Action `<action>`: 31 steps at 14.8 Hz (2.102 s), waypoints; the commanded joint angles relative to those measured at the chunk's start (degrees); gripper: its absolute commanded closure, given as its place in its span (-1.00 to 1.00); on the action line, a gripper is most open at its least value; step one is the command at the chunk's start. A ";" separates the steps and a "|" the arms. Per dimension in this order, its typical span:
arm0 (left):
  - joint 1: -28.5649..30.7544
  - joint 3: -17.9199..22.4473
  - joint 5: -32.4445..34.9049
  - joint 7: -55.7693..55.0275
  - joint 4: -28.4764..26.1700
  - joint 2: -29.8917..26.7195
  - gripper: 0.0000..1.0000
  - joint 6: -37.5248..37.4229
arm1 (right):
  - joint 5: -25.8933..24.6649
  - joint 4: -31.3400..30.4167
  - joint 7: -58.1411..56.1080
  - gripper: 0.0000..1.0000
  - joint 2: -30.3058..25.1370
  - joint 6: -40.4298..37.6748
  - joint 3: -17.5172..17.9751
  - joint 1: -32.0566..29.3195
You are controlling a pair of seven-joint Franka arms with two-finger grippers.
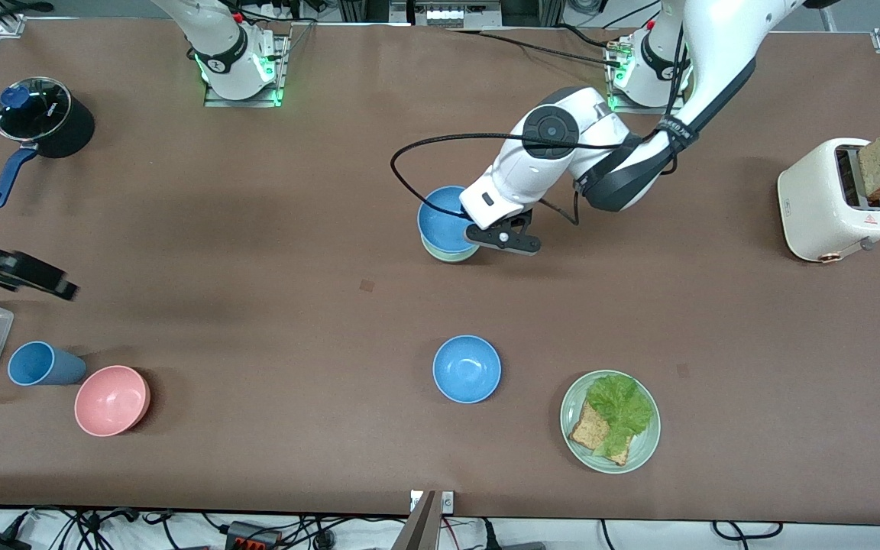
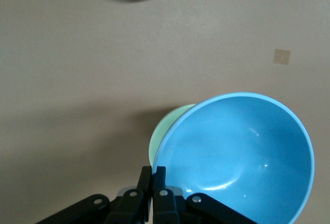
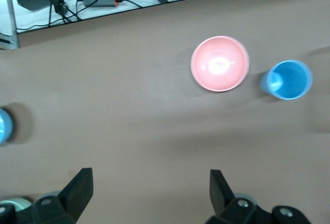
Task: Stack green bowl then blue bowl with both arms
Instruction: 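Open the left gripper to release the blue bowl while the right gripper rests, then lift the left gripper away from the stacked bowls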
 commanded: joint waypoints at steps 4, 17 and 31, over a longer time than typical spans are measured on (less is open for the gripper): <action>-0.94 0.37 5.33 1.13 0.72 4.32 0.99 3.15 | -5.04 -3.75 -6.62 -1.00 -4.84 -3.00 1.29 -0.83; -4.19 4.06 6.82 7.11 0.28 5.55 0.98 2.97 | -8.12 -26.78 -5.75 -1.00 -19.97 3.15 1.90 -0.66; 6.60 -3.31 5.68 7.37 3.45 5.29 -0.13 -7.21 | -7.68 -23.35 -7.07 -1.00 -16.45 2.27 1.90 -0.75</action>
